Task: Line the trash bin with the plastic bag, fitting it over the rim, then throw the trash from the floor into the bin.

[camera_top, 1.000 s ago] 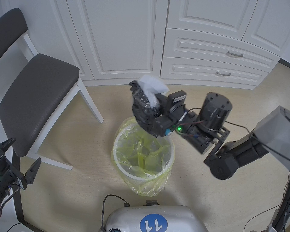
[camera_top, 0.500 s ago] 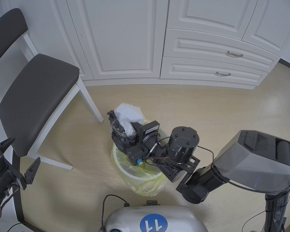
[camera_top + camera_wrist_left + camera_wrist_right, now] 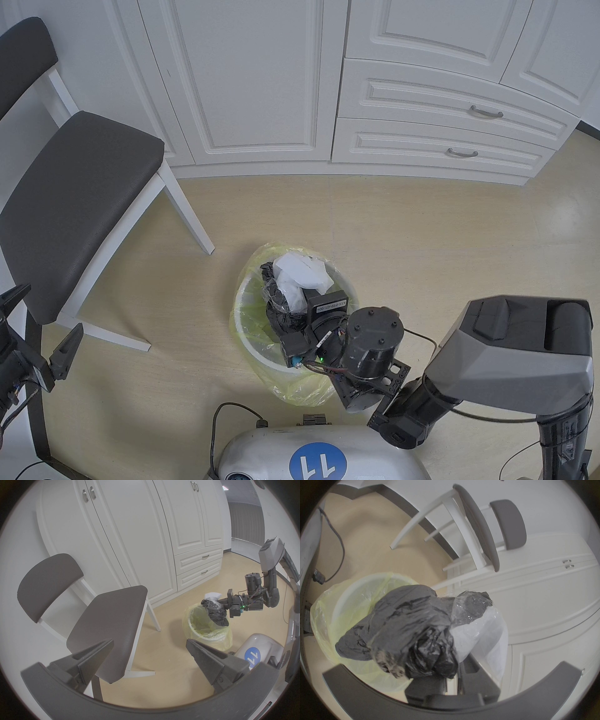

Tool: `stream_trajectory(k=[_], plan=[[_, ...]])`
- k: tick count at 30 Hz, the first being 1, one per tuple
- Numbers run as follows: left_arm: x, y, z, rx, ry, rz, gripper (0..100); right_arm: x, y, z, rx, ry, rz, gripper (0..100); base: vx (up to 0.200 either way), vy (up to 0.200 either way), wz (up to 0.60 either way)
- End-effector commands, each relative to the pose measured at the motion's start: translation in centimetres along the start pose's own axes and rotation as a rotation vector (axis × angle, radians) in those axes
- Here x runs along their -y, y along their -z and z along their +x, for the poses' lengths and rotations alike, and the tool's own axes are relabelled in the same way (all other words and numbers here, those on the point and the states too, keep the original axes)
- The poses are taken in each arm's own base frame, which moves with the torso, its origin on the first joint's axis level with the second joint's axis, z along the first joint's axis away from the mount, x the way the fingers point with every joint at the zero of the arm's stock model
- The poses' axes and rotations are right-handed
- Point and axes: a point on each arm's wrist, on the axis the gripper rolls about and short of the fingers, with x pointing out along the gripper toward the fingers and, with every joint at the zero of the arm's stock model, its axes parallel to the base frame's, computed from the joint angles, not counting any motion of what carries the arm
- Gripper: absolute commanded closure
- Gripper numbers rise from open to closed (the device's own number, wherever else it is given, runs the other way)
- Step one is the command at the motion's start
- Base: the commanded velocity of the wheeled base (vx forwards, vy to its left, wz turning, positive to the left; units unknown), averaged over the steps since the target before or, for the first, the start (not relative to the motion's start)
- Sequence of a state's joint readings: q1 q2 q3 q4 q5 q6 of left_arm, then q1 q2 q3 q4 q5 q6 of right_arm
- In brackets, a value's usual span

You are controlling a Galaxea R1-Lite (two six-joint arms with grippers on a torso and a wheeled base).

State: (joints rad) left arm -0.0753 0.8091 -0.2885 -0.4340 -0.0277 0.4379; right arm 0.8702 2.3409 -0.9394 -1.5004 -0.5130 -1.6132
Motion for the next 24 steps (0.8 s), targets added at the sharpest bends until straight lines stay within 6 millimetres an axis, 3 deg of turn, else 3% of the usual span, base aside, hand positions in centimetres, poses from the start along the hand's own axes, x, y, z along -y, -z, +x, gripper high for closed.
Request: stream_trajectory(k=[1, 12, 24], plan=[[0.0, 0.0, -0.1, 0.003, -0.002, -0.001, 0, -1.6, -2.4, -1.9, -0.061, -0.008, 0.002, 100, 0.000, 0.000, 0.00], [0.0, -0.1, -0.2, 0.009, -0.004, 0.003, 0, -4.6, -4.3, -3.3, -0.086, -0.070, -0.035, 100, 0.000, 0.000, 0.00], [0.1, 0.0, -0.1, 0.002, 0.002, 0.003, 0, -3.7, -4.9, -2.9, -0.083, -0.037, -0.010, 100, 0.000, 0.000, 0.00]])
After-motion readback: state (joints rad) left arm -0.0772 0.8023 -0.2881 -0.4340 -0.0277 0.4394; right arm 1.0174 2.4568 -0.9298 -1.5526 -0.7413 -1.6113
